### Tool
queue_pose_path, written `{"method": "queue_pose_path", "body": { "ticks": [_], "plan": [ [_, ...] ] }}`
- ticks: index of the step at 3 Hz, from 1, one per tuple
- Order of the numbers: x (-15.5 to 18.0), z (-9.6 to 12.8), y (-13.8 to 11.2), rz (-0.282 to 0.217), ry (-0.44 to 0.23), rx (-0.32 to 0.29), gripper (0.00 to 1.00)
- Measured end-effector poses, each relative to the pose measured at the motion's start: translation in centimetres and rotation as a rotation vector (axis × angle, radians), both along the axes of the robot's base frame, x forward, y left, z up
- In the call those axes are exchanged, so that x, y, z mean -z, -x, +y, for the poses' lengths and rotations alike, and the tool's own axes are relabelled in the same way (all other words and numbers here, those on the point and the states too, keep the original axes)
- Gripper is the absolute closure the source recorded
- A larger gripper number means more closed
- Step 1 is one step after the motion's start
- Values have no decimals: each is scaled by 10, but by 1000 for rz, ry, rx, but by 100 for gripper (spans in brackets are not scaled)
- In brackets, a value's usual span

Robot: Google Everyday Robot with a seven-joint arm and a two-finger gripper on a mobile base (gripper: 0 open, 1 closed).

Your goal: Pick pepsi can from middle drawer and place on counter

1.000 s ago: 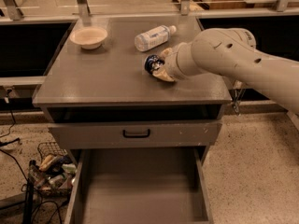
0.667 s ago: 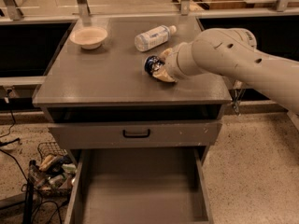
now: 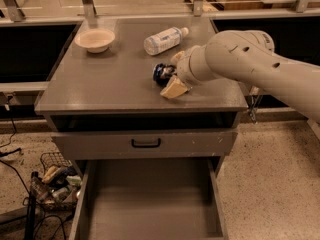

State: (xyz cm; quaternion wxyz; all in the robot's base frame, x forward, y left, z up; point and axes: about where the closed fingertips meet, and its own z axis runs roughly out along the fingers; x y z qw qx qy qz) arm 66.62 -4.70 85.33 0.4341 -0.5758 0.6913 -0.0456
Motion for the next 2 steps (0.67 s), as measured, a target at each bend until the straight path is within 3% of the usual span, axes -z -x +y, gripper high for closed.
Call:
{"method": "queue_pose_path", "body": {
  "ticks": [2],
  "plan": [
    [0, 0, 0, 0, 0, 0, 0]
  ]
}}
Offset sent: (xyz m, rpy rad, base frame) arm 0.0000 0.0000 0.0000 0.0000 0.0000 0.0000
